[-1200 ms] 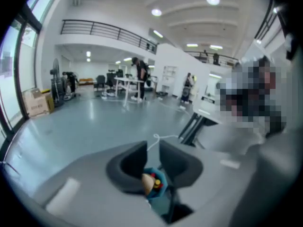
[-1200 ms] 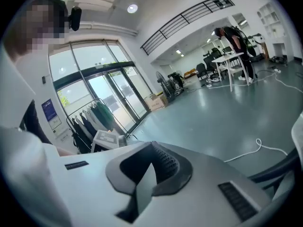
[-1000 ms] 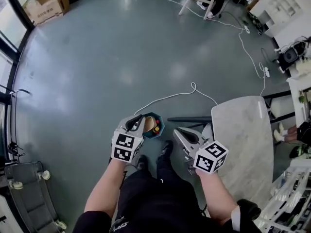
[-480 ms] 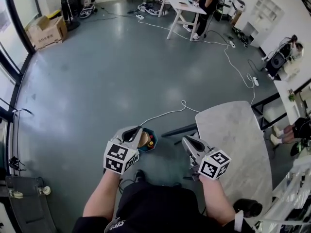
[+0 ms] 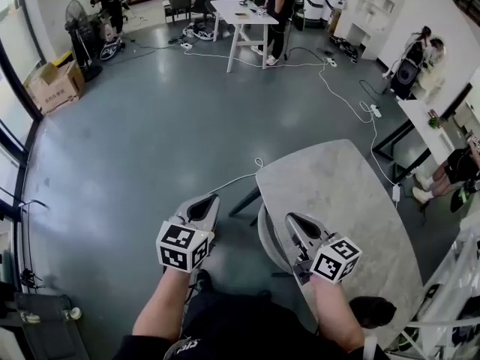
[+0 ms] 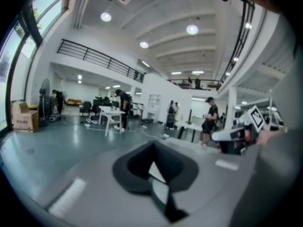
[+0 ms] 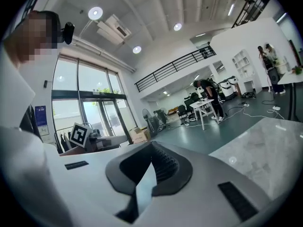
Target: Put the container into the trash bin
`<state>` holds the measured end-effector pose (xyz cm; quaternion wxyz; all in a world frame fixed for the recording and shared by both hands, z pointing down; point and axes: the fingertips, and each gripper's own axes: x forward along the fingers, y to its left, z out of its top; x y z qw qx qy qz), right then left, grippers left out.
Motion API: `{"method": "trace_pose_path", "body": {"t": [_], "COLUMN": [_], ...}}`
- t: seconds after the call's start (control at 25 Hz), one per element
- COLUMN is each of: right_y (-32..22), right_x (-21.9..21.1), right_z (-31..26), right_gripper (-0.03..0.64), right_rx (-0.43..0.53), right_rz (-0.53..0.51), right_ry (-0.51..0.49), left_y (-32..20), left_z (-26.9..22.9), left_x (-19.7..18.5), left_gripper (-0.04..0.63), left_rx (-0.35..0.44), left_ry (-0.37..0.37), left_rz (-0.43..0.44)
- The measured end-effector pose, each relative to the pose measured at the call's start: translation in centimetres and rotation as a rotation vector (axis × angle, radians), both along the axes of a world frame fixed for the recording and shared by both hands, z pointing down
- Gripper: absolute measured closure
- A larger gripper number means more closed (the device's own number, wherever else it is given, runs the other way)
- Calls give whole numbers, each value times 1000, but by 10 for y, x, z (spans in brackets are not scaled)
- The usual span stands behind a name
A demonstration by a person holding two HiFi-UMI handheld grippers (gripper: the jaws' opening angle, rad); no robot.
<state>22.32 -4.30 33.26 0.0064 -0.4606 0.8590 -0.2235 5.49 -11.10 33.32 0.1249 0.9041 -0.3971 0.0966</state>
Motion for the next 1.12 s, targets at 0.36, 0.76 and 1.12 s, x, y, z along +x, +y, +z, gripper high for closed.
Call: {"method": "trace_pose_path", "body": {"t": [0.36,0.76,1.12], "right_y": [59,74,51], "right_x": [147,191,120], "right_z": [-7,-27,-69], "right_gripper": [621,503,496], "right_rx": [19,86,189], "right_rz": [154,294,177], "right_ry": [-29,-71,2], "left_y": [22,7,-12], "left_z": [-10,-52,-70], "left_x": [130,167,128], "left_gripper": [586,586,586], "left_rx": [12,107,153], "left_ry": [-13,-44,-22], "left_rz": [102,212,210]}}
